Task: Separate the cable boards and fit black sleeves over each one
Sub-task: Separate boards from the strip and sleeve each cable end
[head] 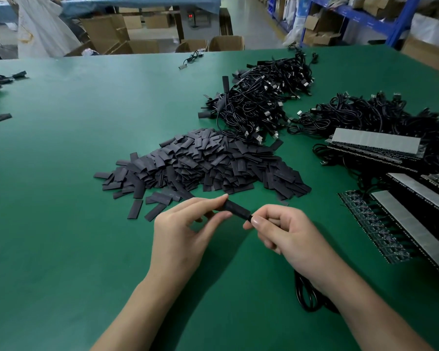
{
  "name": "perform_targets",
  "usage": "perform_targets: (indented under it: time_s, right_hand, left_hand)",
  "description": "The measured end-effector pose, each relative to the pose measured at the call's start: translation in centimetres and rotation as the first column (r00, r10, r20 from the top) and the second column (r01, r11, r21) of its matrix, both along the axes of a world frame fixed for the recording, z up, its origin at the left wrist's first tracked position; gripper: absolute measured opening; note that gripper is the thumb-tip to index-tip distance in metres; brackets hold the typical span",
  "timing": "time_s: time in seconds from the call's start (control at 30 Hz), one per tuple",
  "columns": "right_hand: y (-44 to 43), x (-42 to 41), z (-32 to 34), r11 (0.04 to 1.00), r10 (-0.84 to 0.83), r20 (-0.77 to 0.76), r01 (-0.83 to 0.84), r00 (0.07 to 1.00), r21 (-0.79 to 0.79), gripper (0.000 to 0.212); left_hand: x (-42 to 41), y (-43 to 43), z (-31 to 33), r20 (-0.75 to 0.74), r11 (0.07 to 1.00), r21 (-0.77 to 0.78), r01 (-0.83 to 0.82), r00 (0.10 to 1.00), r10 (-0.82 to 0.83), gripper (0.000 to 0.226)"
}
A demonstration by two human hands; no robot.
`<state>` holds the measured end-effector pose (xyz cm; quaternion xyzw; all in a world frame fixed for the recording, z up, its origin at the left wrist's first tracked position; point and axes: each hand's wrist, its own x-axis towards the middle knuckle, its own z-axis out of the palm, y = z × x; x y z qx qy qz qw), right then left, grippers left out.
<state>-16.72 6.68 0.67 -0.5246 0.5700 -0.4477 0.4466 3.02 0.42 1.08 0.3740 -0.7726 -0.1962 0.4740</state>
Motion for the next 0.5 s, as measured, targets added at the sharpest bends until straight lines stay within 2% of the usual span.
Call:
perform_targets:
  time_s: [0.33, 0.5]
  right_hand:
    - [0.06, 0.33, 0.0, 1.0, -0.014, 0.054, 0.013, 0.998, 0.024, 0.024]
    - [-0.01, 0.61, 0.11, 1.0, 0.022, 0.045, -0.021, 0.999, -0.008, 0.018]
  left_hand:
    - [-0.5, 0.13, 0.01, 0.019, 0.997, 0.019, 0.073, 0.997, -0.073, 0.027]
    - [-0.4, 0.0, 0.22, -0.025, 1.0, 0.011, 0.016, 1.0, -0.016, 0.022]
